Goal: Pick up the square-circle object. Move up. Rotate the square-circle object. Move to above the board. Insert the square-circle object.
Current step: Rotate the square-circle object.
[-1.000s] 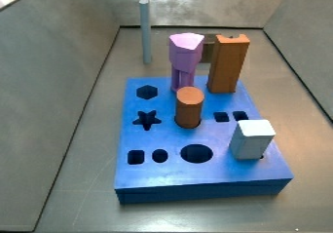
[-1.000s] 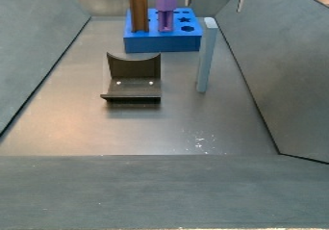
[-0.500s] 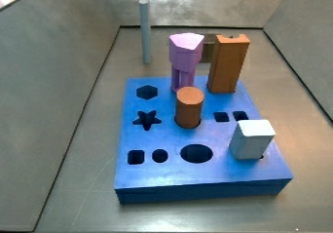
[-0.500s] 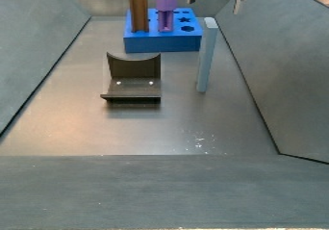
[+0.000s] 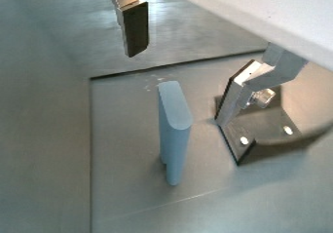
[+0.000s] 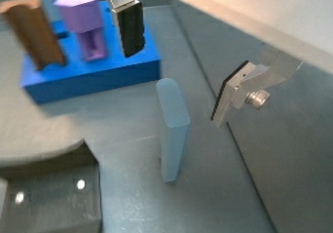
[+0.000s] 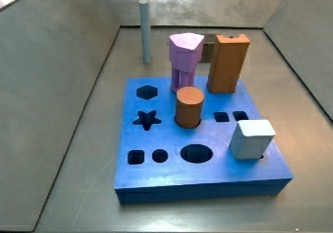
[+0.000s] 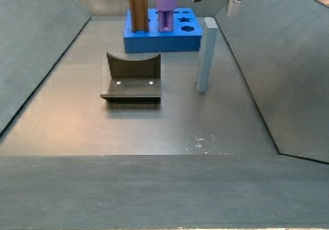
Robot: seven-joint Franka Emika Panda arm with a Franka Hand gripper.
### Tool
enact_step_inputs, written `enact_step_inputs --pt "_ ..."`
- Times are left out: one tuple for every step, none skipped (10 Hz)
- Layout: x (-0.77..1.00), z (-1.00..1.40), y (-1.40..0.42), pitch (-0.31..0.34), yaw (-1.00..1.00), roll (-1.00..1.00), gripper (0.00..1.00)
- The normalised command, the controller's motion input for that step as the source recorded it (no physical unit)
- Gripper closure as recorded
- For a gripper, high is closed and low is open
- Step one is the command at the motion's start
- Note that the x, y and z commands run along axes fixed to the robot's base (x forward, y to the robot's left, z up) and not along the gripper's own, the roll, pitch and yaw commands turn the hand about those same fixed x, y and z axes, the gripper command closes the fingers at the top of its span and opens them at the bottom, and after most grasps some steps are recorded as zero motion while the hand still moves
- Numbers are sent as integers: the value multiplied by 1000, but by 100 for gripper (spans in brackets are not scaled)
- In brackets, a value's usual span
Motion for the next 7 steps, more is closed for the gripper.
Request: enact_step_inputs --pt "38 -32 12 19 -1000 -11 0" --pt "38 -31 13 22 -1000 -12 0" --pt "38 -31 13 25 -1000 -14 0" --pt "38 -31 13 31 -1000 -17 0" --pt "38 -30 13 37 -1000 -21 0" --pt "39 -29 13 40 -744 -23 0" --pt "39 -28 13 39 -514 -23 0"
